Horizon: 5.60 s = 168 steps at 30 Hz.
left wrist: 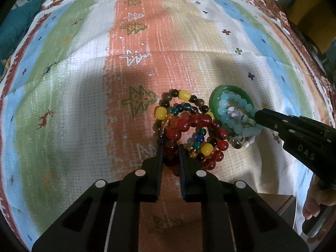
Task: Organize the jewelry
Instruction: 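Close left gripper on dark red bracelet while right gripper closes on pale blue bracelet, then lift both held bracelets and carry them over the silver tin box, then open both grippers to drop the bracelets into the tin box, then move left tool to multicolour bead bracelet while right tool moves to white charm bracelet, then close left gripper on multicolour bracelet while right gripper closes on white charm bracelet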
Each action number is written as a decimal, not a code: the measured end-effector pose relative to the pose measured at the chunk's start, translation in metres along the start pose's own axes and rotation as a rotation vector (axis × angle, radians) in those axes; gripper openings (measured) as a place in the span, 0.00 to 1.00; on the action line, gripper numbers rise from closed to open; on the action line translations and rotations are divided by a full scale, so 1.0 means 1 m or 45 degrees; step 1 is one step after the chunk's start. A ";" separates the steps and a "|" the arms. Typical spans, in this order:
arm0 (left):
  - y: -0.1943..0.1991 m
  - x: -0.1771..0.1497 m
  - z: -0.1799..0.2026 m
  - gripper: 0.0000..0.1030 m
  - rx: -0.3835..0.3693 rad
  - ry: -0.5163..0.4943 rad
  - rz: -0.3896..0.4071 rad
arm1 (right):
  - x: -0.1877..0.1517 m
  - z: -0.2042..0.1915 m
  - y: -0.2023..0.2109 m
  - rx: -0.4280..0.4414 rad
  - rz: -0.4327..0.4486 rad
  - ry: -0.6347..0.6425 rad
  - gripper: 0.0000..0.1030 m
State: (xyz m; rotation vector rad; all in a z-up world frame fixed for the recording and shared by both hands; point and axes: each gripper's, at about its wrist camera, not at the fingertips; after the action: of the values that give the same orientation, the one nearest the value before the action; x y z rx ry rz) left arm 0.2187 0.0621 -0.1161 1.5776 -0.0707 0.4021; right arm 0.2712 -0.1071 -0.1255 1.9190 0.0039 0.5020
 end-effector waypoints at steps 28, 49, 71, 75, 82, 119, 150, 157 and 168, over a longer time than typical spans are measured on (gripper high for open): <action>0.091 -0.013 -0.013 0.12 -0.126 0.072 0.201 | -0.018 -0.039 0.080 0.065 0.160 0.143 0.11; 0.145 -0.055 0.007 0.12 -0.148 0.013 0.326 | -0.057 -0.073 0.139 0.112 0.285 0.289 0.11; 0.163 -0.101 0.012 0.13 -0.179 0.011 0.353 | -0.104 -0.095 0.162 0.200 0.292 0.391 0.12; 0.158 -0.105 0.014 0.13 -0.163 0.004 0.314 | -0.109 -0.094 0.159 0.202 0.270 0.382 0.12; 0.155 -0.104 0.008 0.32 -0.149 0.043 0.320 | -0.103 -0.082 0.150 0.163 0.249 0.327 0.35; 0.060 -0.029 -0.024 0.63 -0.107 0.167 0.117 | -0.032 -0.024 0.069 -0.006 0.075 0.153 0.54; 0.007 0.007 -0.018 0.42 -0.087 0.113 0.005 | -0.016 -0.019 0.023 -0.036 -0.024 0.205 0.40; -0.001 0.011 -0.019 0.30 -0.107 0.108 -0.018 | -0.013 -0.019 0.014 -0.041 -0.039 0.217 0.33; -0.008 0.008 -0.023 0.09 -0.162 0.127 -0.041 | -0.013 -0.012 -0.002 -0.048 -0.081 0.203 0.11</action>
State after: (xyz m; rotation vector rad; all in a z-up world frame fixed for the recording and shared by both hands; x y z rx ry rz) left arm 0.2234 0.0865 -0.1215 1.4293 0.0058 0.4417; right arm 0.2554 -0.0990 -0.1278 1.8315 0.1575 0.6062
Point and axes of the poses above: each gripper's, at about its wrist camera, not at the fingertips, and y roughly against the way its jaws point, z to its right, x to its top, and after that the axes turned 9 degrees about x, right-handed
